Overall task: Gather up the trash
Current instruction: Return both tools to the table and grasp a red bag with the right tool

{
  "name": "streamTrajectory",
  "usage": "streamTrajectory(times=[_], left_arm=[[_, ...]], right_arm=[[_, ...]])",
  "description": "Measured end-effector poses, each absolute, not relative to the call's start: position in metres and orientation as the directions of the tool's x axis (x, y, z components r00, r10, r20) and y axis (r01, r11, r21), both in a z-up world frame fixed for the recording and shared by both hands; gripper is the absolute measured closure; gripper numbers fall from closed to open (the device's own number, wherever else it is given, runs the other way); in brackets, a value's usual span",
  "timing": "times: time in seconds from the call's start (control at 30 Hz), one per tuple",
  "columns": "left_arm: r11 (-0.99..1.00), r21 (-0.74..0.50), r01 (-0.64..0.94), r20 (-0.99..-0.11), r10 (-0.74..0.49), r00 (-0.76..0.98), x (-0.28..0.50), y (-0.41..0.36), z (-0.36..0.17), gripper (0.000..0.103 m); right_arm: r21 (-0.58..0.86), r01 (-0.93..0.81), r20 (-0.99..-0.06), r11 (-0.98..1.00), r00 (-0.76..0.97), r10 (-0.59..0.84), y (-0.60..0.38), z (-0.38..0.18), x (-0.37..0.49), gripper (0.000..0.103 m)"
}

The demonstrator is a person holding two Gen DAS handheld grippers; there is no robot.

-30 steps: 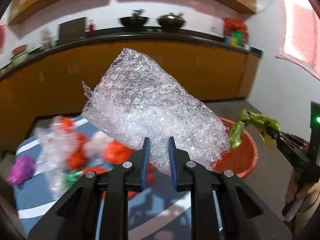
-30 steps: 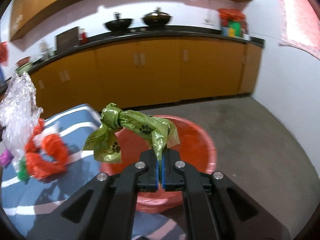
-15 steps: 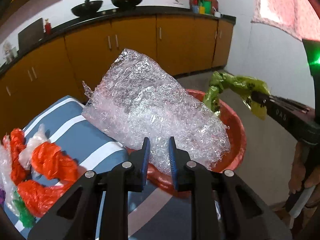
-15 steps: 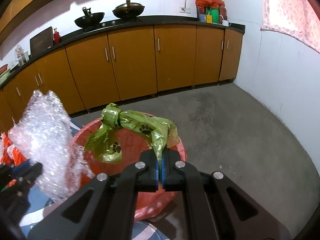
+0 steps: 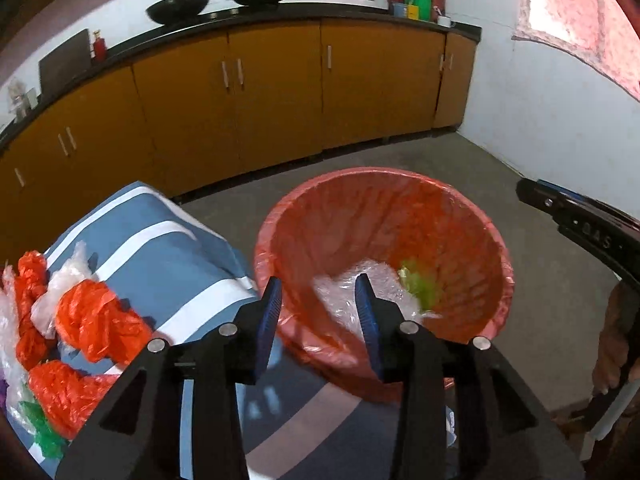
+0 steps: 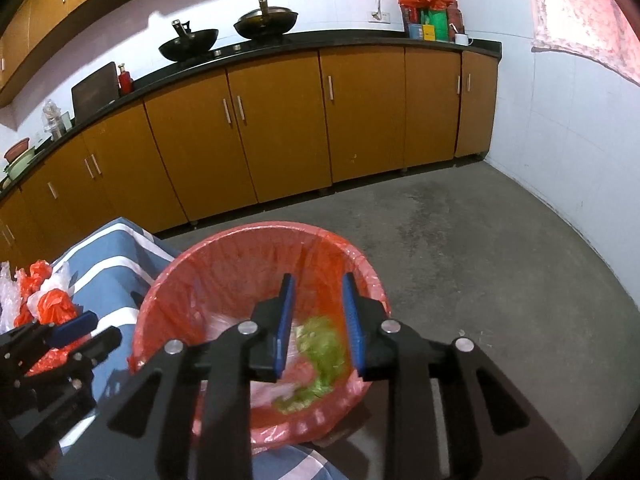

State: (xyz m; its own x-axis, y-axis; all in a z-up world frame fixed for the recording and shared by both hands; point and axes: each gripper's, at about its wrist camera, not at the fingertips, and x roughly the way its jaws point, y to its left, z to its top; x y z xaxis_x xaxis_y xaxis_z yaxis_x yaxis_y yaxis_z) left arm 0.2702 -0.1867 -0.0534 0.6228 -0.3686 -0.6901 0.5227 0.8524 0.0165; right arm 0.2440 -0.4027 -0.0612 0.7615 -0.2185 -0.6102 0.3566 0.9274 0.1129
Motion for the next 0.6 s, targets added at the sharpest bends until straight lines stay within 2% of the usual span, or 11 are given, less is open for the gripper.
streamTrajectory(times=[0.23,0.37,0.6], left_arm=[[0.89,0.013,0.456,-0.663,-0.334,0.67,0.264,-0.143,-0.04,0.06],[0.92,0.0,0.391,-0.643,-0.3,0.705,0.256,-0.101,-0.032,0.06],[0.984,0.027,0.178,-0.612,-0.124,0.781,0.237,0.008,-0.028,0.057]], right_arm=[[0.118,0.301,-0.603,0.946,0.779,-0.173,-0.374,-0.05,0.243,0.077],[0.121,0.214,-0.593,0.969,0.798,-0.102,-0.333,-0.041,0.247,0.077],[0.153,-0.019,-0.586,0.988,0.803,0.106,-0.231,-0.034,0.258,0.077]])
